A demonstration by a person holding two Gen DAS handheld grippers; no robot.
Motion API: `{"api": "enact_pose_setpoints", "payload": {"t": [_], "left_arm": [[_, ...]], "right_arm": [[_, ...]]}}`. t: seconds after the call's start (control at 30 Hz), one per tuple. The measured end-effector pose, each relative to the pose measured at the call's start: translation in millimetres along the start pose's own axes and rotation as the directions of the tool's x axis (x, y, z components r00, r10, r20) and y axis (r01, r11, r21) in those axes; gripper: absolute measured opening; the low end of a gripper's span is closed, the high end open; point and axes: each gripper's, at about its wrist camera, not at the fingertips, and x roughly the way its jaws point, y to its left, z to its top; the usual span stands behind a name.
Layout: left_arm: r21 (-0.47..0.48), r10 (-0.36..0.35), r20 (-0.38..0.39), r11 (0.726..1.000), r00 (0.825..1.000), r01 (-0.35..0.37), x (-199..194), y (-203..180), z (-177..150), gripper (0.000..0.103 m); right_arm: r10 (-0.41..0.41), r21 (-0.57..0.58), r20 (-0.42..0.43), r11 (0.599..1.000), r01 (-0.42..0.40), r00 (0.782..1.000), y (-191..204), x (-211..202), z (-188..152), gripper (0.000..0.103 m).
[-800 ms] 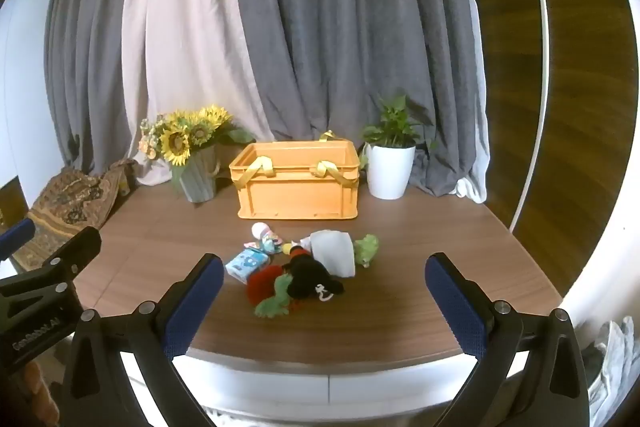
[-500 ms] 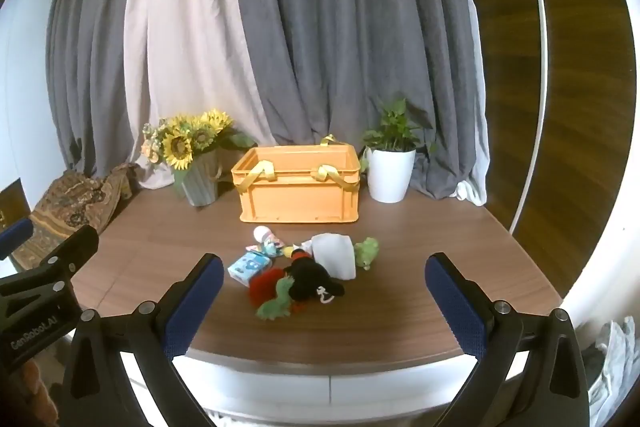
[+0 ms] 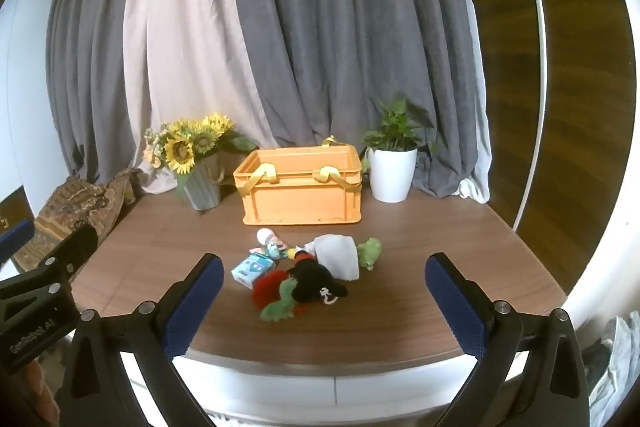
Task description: Organize soft objects
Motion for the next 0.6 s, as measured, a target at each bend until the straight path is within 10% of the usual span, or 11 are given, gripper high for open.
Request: {"api": "enact_pose_setpoints", "payload": {"t": [0.6], "left_arm": [[0.001,0.011,0.014,1.0,1.0,-0.011,1.1,-0.5,-7.9,0.103]], "right_arm": [[0.004,0.004,-0.002,1.0,-0.004,1.0,0.6,3.5,4.2,0.102]]}}
